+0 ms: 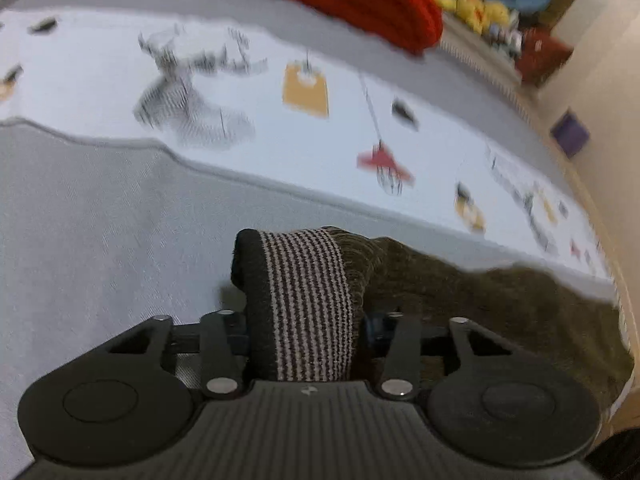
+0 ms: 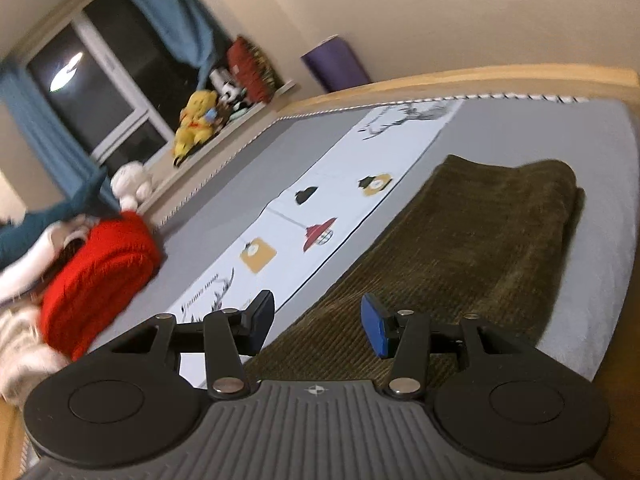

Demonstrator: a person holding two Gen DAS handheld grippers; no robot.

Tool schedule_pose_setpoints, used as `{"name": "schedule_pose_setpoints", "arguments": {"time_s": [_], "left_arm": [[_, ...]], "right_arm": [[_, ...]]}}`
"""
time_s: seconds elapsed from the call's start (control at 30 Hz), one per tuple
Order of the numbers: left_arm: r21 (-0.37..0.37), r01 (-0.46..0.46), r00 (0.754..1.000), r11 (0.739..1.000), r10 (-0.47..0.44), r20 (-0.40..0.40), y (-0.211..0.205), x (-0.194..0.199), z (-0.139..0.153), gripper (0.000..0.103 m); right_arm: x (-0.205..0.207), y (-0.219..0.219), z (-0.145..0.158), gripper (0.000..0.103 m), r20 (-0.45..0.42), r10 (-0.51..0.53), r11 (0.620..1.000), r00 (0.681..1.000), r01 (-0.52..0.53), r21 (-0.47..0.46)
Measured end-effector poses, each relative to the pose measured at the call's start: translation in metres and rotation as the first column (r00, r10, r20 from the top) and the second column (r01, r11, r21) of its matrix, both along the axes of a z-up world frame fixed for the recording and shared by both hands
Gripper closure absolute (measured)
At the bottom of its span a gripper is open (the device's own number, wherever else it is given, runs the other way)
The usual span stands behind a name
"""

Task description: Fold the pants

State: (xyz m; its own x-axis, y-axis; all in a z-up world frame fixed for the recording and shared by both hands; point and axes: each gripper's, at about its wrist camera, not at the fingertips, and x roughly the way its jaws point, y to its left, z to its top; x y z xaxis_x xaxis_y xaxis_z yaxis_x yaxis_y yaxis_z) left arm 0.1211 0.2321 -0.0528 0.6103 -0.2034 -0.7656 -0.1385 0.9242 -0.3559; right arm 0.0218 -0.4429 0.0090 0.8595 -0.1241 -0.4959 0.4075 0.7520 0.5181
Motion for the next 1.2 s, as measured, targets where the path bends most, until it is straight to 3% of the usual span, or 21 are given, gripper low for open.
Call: {"name": "schedule_pose_setpoints", "arguments": {"time_s": [0.1, 0.13, 0.23, 0.27, 0.33, 0.4, 0.43, 0.53, 0.63, 0.67, 0.73, 0.77, 0.8, 0.9, 0.93, 1.07, 1.13, 1.2], "left_arm": [[0.037, -0.103, 0.991, 0.994, 0.099, 0.091, 0.02, -0.016, 0.021, 0.057], [0.059, -0.146, 0.986, 0.988, 0.14, 0.088, 0.028, -0.021, 0.023, 0.056], [0.112, -0.26, 0.965, 0.959, 0.262, 0.005, 0.047, -0.033, 0.016, 0.038], [0.145, -0.286, 0.957, 0.947, 0.289, -0.003, 0.05, -0.036, 0.017, 0.038], [0.239, -0.358, 0.933, 0.903, 0.357, 0.048, 0.054, -0.045, 0.029, 0.036], [0.261, -0.417, 0.909, 0.871, 0.397, 0.125, 0.055, -0.055, 0.044, 0.036], [0.253, -0.427, 0.904, 0.868, 0.396, 0.163, 0.052, -0.059, 0.051, 0.036], [0.288, -0.377, 0.919, 0.88, 0.317, 0.235, 0.031, -0.061, 0.063, 0.037], [0.338, -0.26, 0.958, 0.904, 0.198, 0.209, 0.006, -0.052, 0.061, 0.048], [0.368, -0.229, 0.97, 0.901, 0.177, 0.169, 0.002, -0.046, 0.056, 0.053], [0.389, -0.161, 0.984, 0.907, 0.176, -0.004, 0.001, -0.029, 0.032, 0.056], [0.397, -0.135, 0.979, 0.908, 0.184, -0.089, 0.002, -0.023, 0.018, 0.055], [0.422, -0.118, 0.976, 0.899, 0.183, -0.117, 0.001, -0.02, 0.012, 0.054], [0.458, -0.118, 0.978, 0.881, 0.182, -0.099, -0.008, -0.016, 0.016, 0.053], [0.451, -0.137, 0.981, 0.882, 0.183, -0.059, -0.01, -0.017, 0.023, 0.052], [0.358, -0.151, 0.988, 0.921, 0.14, 0.056, -0.011, -0.026, 0.046, 0.052], [0.336, -0.115, 0.993, 0.935, 0.106, 0.047, -0.016, -0.024, 0.045, 0.052], [0.317, -0.07, 0.997, 0.946, 0.077, -0.012, -0.019, -0.019, 0.035, 0.048]], "right_arm": [[0.001, 0.003, 0.003, 0.052, -0.009, 0.021, 1.0, 1.0, -0.021, -0.021], [0.0, 0.003, 0.004, 0.052, -0.01, 0.022, 1.0, 1.0, -0.022, -0.019], [-0.001, 0.0, 0.003, 0.052, -0.004, 0.014, 1.0, 1.0, -0.014, -0.001], [-0.002, -0.002, 0.003, 0.052, -0.003, 0.01, 1.0, 1.0, -0.01, 0.008], [-0.001, -0.004, 0.001, 0.052, -0.001, 0.004, 1.0, 1.0, -0.004, 0.026], [0.001, -0.005, -0.001, 0.052, -0.003, 0.006, 0.999, 1.0, -0.006, 0.036], [0.002, -0.005, -0.002, 0.052, -0.005, 0.009, 0.999, 1.0, -0.009, 0.036], [0.007, -0.003, -0.004, 0.052, -0.015, 0.027, 0.999, 1.0, -0.027, 0.025], [0.009, -0.003, -0.005, 0.052, -0.022, 0.047, 0.999, 0.999, -0.047, 0.019], [0.009, -0.004, -0.005, 0.052, -0.021, 0.052, 0.998, 0.998, -0.051, 0.021], [0.007, -0.006, -0.005, 0.052, -0.017, 0.059, 0.998, 0.998, -0.058, 0.03], [0.006, -0.007, -0.006, 0.052, -0.015, 0.061, 0.998, 0.998, -0.06, 0.036], [0.005, -0.009, -0.006, 0.052, -0.013, 0.062, 0.997, 0.998, -0.061, 0.042], [0.002, -0.013, -0.006, 0.052, -0.009, 0.062, 0.996, 0.998, -0.061, 0.058], [0.002, -0.015, -0.007, 0.052, -0.007, 0.064, 0.996, 0.998, -0.064, 0.064], [0.001, -0.021, -0.01, 0.052, 0.002, 0.064, 0.994, 0.998, -0.064, 0.09], [0.003, -0.024, -0.013, 0.052, 0.003, 0.058, 0.992, 0.998, -0.058, 0.113], [0.005, -0.026, -0.016, 0.052, 0.0, 0.054, 0.99, 0.999, -0.053, 0.132]]}}
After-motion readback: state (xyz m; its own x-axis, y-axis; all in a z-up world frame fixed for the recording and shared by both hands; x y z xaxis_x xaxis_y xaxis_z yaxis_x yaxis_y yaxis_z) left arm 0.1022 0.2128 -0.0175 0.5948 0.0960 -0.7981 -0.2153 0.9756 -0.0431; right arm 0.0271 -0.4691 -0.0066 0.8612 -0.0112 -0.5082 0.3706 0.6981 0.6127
